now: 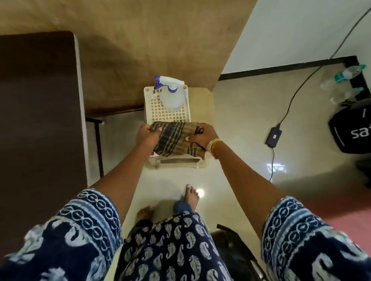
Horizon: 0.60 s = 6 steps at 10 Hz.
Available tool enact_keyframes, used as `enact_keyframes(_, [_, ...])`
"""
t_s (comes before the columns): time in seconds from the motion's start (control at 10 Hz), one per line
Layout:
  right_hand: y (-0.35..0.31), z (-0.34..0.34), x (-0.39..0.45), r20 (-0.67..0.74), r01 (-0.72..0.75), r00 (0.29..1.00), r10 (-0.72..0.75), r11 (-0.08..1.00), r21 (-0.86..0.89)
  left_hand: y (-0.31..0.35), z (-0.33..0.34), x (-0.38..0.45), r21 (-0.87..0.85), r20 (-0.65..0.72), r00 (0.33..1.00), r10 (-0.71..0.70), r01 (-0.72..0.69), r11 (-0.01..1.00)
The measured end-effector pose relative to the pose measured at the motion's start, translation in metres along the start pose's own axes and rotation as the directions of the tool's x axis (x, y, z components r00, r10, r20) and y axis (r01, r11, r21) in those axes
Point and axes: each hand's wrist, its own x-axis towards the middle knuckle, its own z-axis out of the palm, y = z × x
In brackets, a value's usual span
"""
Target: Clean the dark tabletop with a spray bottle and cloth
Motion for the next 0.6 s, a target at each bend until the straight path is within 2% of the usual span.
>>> enact_keyframes(0.1, [0.012, 0.022, 0.044, -0.067, 0.023, 0.997, -0.033, 0.989, -0.144, -0.021, 0.011, 0.037, 0.190, -0.033, 0.994, 0.102, -0.094, 0.977])
enact_keyframes(0.2, [0.021, 0.036, 0.066, -0.063, 0.052, 0.996, -0.064, 0.981, -0.185, -0.031, 0.013, 0.058, 0.217, -0.046, 0.994, 0.100, -0.088, 0.972])
enact_keyframes(0.3, [0.026, 0.050, 0.085, -0.079, 0.104, 0.988, -0.135, 0.946, -0.307, -0.041, 0.013, 0.072, 0.323, -0.051, 0.979, 0.195, -0.169, 0.931])
enact_keyframes(0.4, [0.025, 0.053, 0.089, -0.080, 0.127, 0.981, -0.174, 0.903, -0.410, -0.048, 0.012, 0.073, 0.409, -0.058, 0.958, 0.282, -0.235, 0.882])
enact_keyframes(0.5, [0.019, 0.058, 0.078, -0.108, 0.090, 0.977, -0.186, 0.809, -0.581, -0.052, 0.007, 0.062, 0.574, -0.039, 0.953, 0.300, -0.224, 0.788])
enact_keyframes(0.6, [0.009, 0.059, 0.064, -0.148, 0.036, 0.974, -0.174, 0.759, -0.650, -0.045, 0.003, 0.052, 0.669, -0.024, 0.954, 0.298, -0.206, 0.714])
